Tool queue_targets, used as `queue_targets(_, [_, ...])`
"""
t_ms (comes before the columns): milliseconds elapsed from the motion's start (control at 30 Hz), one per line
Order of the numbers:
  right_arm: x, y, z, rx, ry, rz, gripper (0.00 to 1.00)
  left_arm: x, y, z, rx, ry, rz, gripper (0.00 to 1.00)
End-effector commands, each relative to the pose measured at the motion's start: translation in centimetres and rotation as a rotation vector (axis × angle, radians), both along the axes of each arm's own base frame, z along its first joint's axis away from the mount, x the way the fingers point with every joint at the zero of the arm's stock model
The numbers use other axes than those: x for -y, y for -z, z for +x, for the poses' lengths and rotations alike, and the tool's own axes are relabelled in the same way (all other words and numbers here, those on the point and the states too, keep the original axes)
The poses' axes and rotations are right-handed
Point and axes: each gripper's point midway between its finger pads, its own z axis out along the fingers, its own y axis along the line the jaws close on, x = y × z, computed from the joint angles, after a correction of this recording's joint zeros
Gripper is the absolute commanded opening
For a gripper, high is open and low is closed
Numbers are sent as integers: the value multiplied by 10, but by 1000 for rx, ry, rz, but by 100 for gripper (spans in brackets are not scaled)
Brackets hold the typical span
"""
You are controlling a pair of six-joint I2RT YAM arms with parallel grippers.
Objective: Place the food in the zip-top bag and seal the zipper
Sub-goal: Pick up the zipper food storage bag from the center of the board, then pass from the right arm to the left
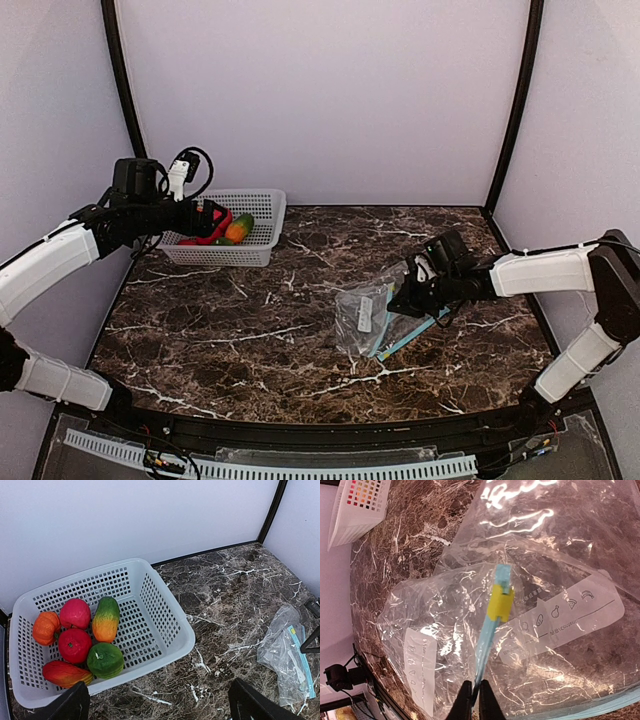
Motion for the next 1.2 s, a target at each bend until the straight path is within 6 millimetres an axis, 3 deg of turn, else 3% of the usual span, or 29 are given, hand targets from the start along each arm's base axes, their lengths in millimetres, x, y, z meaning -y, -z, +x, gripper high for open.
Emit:
queue_targets(0, [-4, -1, 2, 16, 1, 7, 0, 2, 2, -2, -11, 11, -4, 97])
queue_targets(167, [-3, -3, 3, 29, 0, 7, 0, 3, 0, -3, -9, 14, -8, 97])
queue_targets(267, [-8, -16, 6, 76, -36, 23, 0, 10, -3, -6, -5, 56, -26, 97])
queue_targets(400, [-25, -62, 9, 226, -144, 94, 0, 35, -10, -21, 13, 180, -42, 97])
queue_targets(500, [-41, -102, 3, 338, -297, 128, 0, 68, -9, -41, 29, 343, -32, 97])
queue_targets(667, [-71, -157, -35, 454, -599, 197, 0, 122, -10, -92, 23, 659, -90, 98])
queue_targets(833, [-97, -190, -86, 469, -846, 298, 0, 150, -13, -128, -5, 843, -169, 99])
queue_targets(1000, [-114, -195, -112, 435, -960, 349, 0, 153, -21, -140, 5, 892, -207, 99])
queue_targets(1167, [-128, -194, -124, 423, -1016, 364, 0, 156, -26, -149, 6, 938, -234, 99])
